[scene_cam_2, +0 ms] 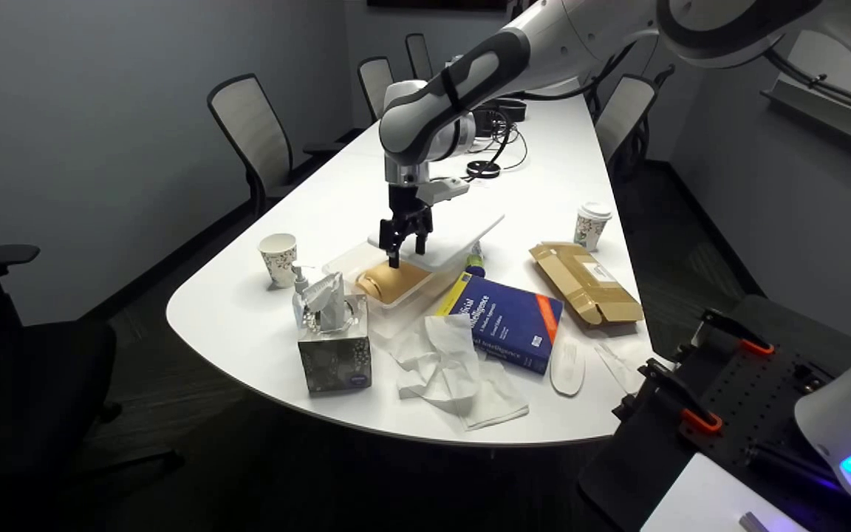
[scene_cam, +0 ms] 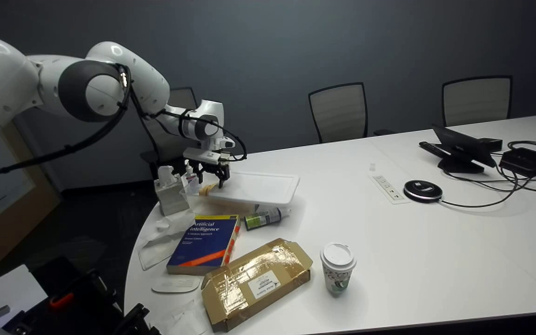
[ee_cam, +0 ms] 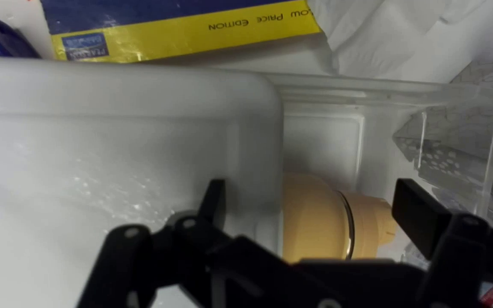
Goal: Take the blue bottle out of the clear container then place the white lid over the container.
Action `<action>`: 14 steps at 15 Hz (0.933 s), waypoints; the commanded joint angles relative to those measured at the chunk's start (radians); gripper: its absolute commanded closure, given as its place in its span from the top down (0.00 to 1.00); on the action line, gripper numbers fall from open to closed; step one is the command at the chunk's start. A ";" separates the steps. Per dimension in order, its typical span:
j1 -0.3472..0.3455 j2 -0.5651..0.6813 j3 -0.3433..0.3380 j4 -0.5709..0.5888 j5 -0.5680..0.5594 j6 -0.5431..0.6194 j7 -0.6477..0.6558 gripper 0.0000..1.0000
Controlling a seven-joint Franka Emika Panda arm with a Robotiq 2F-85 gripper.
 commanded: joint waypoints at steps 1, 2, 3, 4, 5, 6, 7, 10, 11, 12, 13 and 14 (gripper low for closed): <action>0.007 0.042 0.014 0.090 0.026 -0.071 -0.031 1.00; 0.009 0.048 0.019 0.105 0.029 -0.081 -0.032 1.00; 0.010 0.058 0.025 0.120 0.033 -0.087 -0.035 1.00; 0.012 0.065 0.029 0.132 0.035 -0.095 -0.035 1.00; 0.016 0.074 0.033 0.143 0.040 -0.102 -0.034 1.00; 0.018 0.082 0.039 0.155 0.045 -0.108 -0.038 1.00; 0.019 0.092 0.044 0.165 0.053 -0.112 -0.041 1.00; 0.028 0.109 0.055 0.195 0.068 -0.126 -0.043 1.00; 0.032 0.115 0.059 0.207 0.072 -0.132 -0.043 1.00; 0.036 0.121 0.060 0.217 0.076 -0.137 -0.044 1.00; 0.041 0.126 0.064 0.228 0.080 -0.141 -0.045 1.00; 0.043 0.133 0.070 0.238 0.086 -0.143 -0.049 1.00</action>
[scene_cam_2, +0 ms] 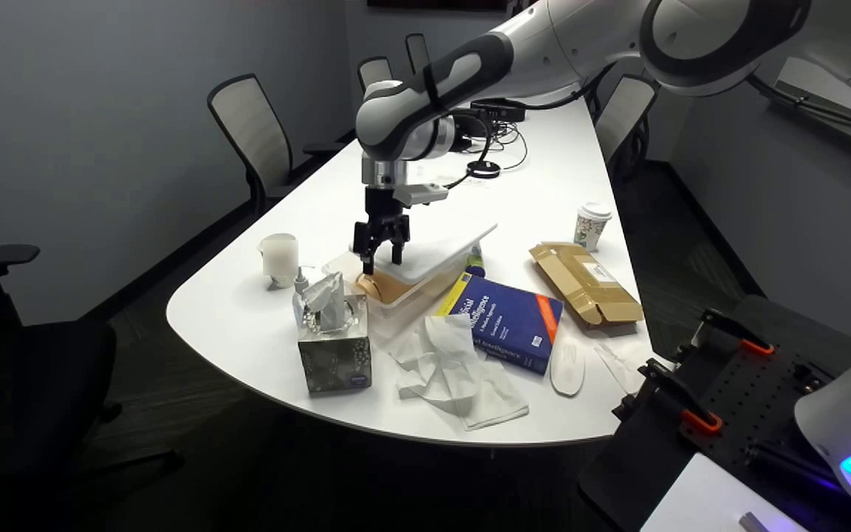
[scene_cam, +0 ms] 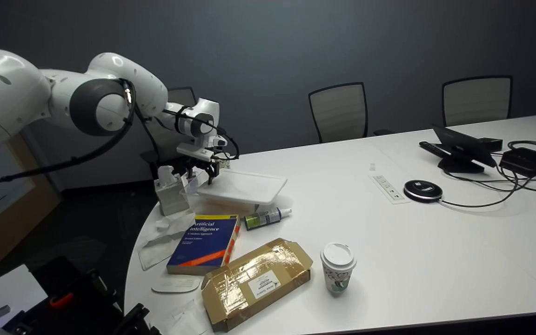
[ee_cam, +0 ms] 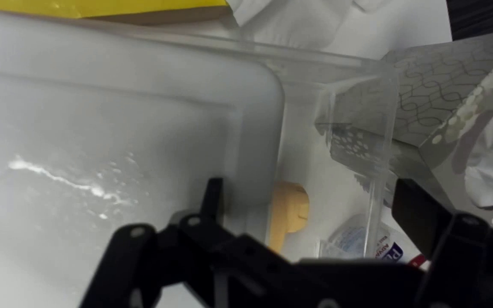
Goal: Take the blue bottle out of the clear container then place the white lid over the container.
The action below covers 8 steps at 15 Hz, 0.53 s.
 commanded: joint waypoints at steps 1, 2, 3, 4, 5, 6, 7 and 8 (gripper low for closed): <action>0.016 0.050 0.017 0.082 0.037 -0.044 -0.037 1.00; 0.018 0.055 0.021 0.089 0.040 -0.047 -0.039 1.00; 0.021 0.061 0.026 0.097 0.044 -0.051 -0.042 1.00; 0.024 0.065 0.032 0.103 0.048 -0.056 -0.044 1.00; 0.026 0.071 0.037 0.110 0.052 -0.060 -0.053 1.00; 0.026 0.076 0.041 0.115 0.058 -0.064 -0.059 1.00; 0.028 0.080 0.042 0.121 0.062 -0.068 -0.061 1.00; 0.028 0.082 0.046 0.126 0.068 -0.072 -0.069 1.00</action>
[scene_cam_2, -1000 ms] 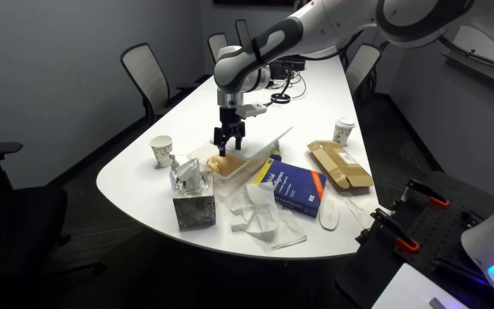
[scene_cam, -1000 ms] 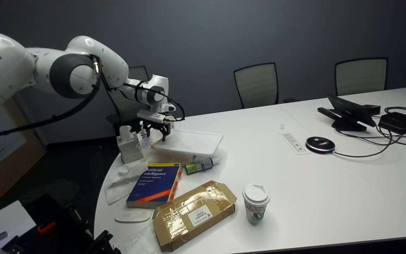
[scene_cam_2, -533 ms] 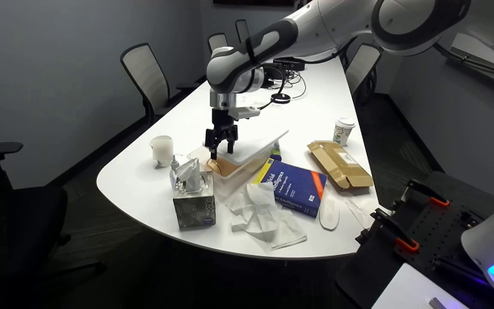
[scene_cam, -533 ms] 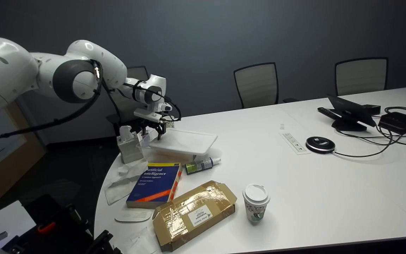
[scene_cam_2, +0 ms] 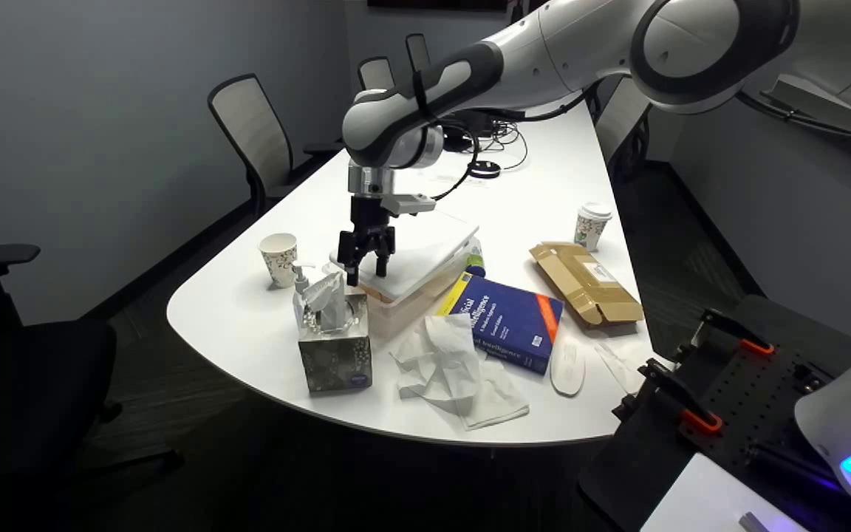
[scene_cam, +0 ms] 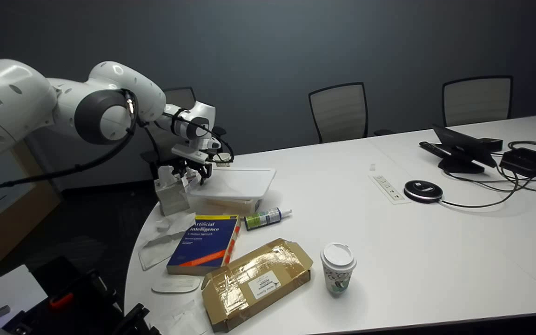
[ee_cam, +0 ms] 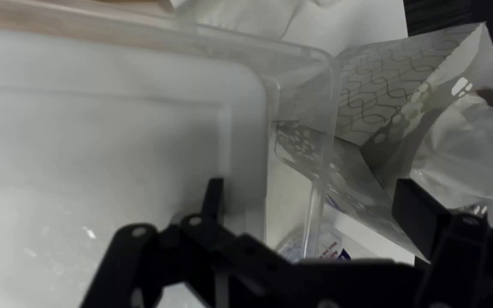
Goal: Take the blue bottle out of the clear container then place the white lid over the container.
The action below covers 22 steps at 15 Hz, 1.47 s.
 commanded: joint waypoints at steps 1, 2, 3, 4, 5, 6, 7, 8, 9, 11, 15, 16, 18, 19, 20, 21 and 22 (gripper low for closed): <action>0.007 0.027 0.013 0.062 0.036 -0.053 -0.037 1.00; 0.008 0.030 0.014 0.068 0.039 -0.061 -0.040 1.00; 0.008 0.032 0.018 0.072 0.042 -0.064 -0.046 1.00; 0.008 0.032 0.022 0.075 0.045 -0.070 -0.054 1.00; 0.011 0.032 0.025 0.081 0.047 -0.079 -0.054 1.00; 0.013 0.035 0.029 0.090 0.050 -0.089 -0.057 1.00; 0.014 0.038 0.031 0.098 0.053 -0.098 -0.058 1.00; 0.017 0.038 0.033 0.105 0.052 -0.111 -0.057 1.00; 0.020 0.040 0.034 0.112 0.054 -0.123 -0.059 1.00; 0.013 0.038 0.054 0.113 0.039 -0.145 -0.056 1.00; 0.012 0.044 0.077 0.125 0.039 -0.187 -0.058 1.00; 0.012 0.045 0.081 0.127 0.038 -0.195 -0.057 1.00; 0.014 0.043 0.076 0.130 0.032 -0.199 -0.042 1.00; 0.017 0.036 0.065 0.130 0.024 -0.196 -0.027 1.00; 0.020 0.026 0.052 0.129 0.014 -0.192 -0.012 1.00; 0.023 0.006 0.035 0.123 0.001 -0.182 0.005 1.00; 0.021 -0.007 0.026 0.123 -0.006 -0.178 0.018 1.00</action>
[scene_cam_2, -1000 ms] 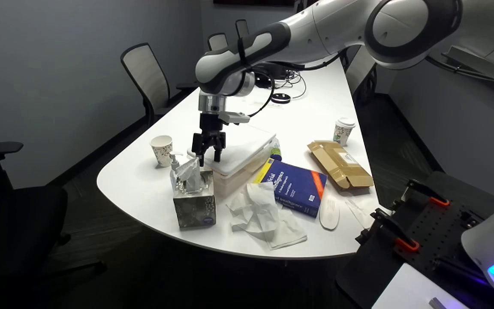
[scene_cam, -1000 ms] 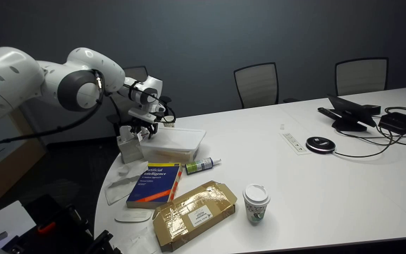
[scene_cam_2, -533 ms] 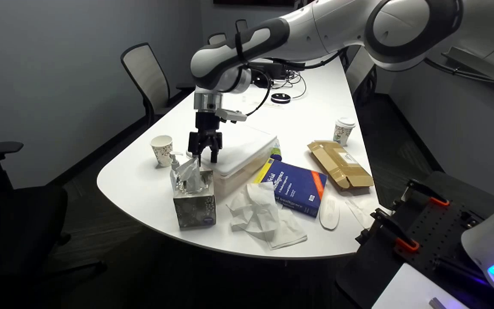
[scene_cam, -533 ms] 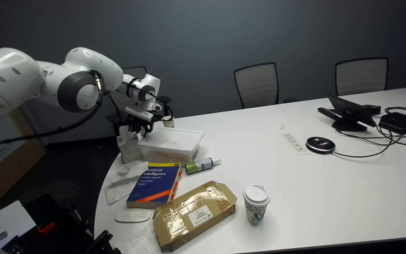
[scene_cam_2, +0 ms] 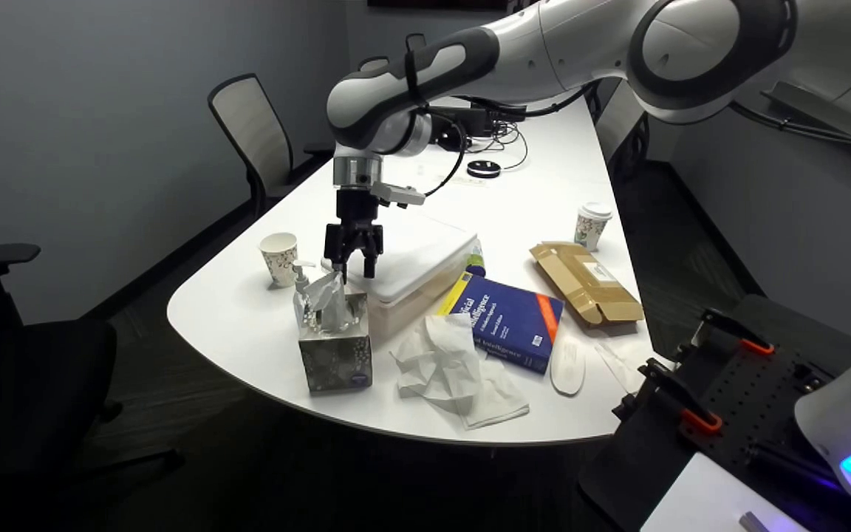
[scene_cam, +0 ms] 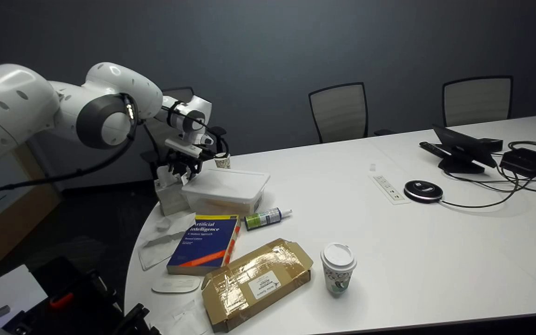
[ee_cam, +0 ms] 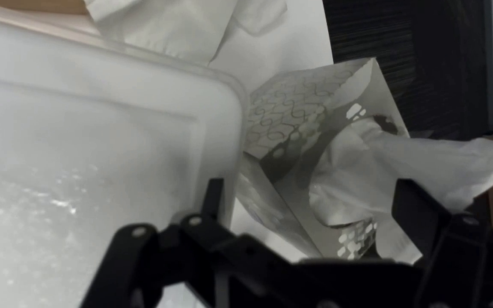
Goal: Take the blue bottle out of the clear container then place the white lid over the container.
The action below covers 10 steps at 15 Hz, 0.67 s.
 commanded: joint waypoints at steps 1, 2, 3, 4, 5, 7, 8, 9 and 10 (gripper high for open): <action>0.012 -0.052 -0.046 0.018 -0.039 -0.013 0.075 1.00; 0.012 -0.075 -0.057 0.014 -0.048 -0.013 0.099 1.00; 0.017 -0.095 -0.073 0.014 -0.061 -0.019 0.141 1.00; 0.025 -0.123 -0.099 0.006 -0.077 -0.034 0.206 1.00; 0.028 -0.146 -0.113 -0.001 -0.092 -0.032 0.249 1.00; 0.036 -0.190 -0.146 -0.017 -0.123 -0.045 0.338 1.00; 0.041 -0.207 -0.163 -0.020 -0.137 -0.056 0.382 1.00; 0.048 -0.220 -0.180 -0.020 -0.152 -0.072 0.428 1.00; 0.053 -0.227 -0.191 -0.014 -0.157 -0.104 0.467 1.00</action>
